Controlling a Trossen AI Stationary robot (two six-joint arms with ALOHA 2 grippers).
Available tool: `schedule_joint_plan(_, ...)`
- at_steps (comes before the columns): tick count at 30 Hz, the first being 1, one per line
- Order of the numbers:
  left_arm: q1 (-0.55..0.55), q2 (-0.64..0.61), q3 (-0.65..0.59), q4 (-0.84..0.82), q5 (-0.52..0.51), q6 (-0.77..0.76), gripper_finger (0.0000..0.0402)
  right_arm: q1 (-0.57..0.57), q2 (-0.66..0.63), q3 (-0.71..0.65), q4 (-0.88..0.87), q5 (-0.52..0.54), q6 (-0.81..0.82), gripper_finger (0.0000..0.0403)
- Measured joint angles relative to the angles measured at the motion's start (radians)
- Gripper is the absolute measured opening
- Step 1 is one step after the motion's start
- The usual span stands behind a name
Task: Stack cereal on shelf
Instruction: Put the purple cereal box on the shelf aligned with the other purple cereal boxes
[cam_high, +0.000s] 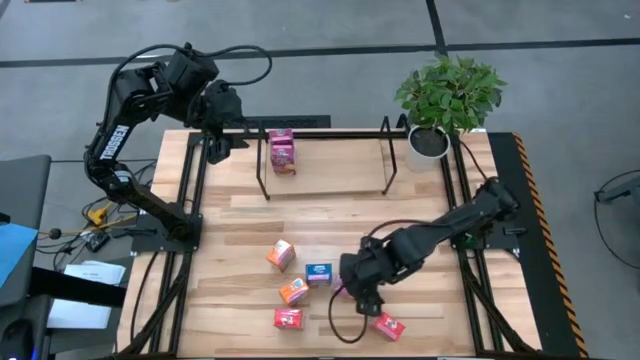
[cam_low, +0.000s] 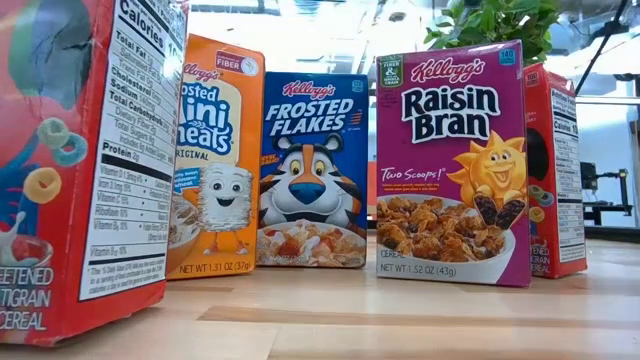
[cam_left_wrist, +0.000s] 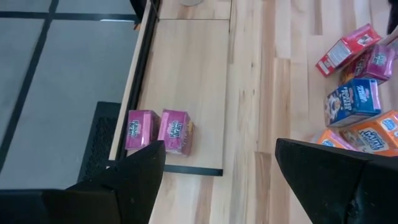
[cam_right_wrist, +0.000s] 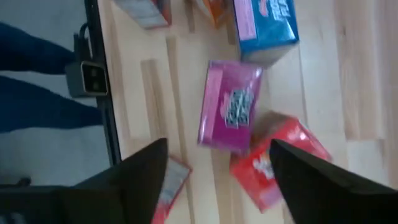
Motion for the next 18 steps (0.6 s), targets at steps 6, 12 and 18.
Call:
schedule_joint_plan(6, 0.000, 0.000, 0.000, 0.000, 0.000, -0.008, 0.0297, -0.018, 0.079, 0.000, 0.057, 0.010, 0.000, 0.0370)
schedule_joint_plan(12, 0.000, 0.000, 0.000, 0.000, -0.001, -0.018, 0.0297, -0.018, 0.153, -0.001, 0.075, 0.010, 0.015, 0.0371)
schedule_joint_plan(18, 0.000, 0.000, 0.000, 0.005, -0.001, -0.021, 0.0297, -0.027, 0.191, -0.001, 0.072, 0.011, 0.041, 0.0357)
